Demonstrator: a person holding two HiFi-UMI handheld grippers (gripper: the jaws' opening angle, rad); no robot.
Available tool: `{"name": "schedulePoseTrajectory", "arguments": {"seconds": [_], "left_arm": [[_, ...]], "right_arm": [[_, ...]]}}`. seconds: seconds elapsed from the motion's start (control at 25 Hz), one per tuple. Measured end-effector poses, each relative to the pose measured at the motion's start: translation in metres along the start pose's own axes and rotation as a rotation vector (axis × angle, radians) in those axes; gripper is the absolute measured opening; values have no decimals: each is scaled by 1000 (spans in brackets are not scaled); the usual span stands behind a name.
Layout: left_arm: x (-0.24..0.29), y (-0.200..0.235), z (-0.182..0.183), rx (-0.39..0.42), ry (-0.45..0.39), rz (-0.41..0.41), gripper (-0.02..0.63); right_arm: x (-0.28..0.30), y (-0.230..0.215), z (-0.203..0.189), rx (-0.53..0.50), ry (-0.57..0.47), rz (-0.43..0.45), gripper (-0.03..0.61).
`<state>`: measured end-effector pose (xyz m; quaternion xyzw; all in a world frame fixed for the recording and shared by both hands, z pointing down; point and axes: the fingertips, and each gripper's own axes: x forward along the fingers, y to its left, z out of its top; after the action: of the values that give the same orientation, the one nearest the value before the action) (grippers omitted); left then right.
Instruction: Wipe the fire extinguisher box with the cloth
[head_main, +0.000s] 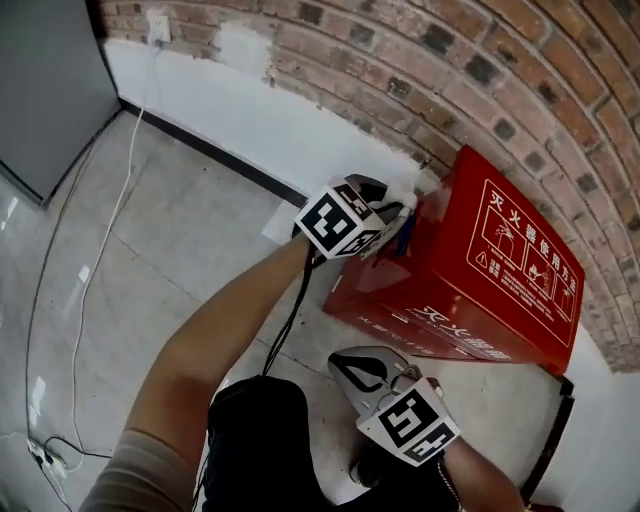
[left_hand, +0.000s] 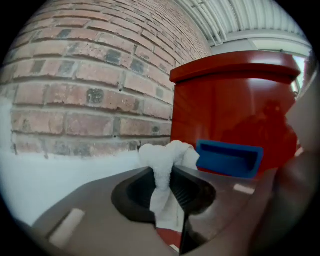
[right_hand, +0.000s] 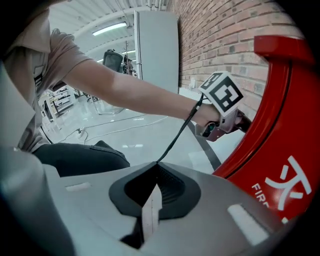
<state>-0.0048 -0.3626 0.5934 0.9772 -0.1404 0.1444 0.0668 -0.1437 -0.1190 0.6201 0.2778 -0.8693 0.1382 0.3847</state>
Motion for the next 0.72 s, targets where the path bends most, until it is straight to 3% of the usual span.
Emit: {"name": "schedulePoseTrajectory", "arguments": {"seconds": [0.12,0.24,0.48,0.72], "left_arm": [[-19,-16,-19,-40,-21,-58,87],[-39,-38,-30,-19,-22,-116,87],[-76,-82,-83,-4,52,-198,87],[-85,-99,-143,-8,155,-250,87]], "right_arm": [[6,-1,-7,8,6,17,26],[16,-5,-19,-2,35,18,26],[46,15,-41,-9,120,167,26],[69,43,-42,-94,163,279,27]]}}
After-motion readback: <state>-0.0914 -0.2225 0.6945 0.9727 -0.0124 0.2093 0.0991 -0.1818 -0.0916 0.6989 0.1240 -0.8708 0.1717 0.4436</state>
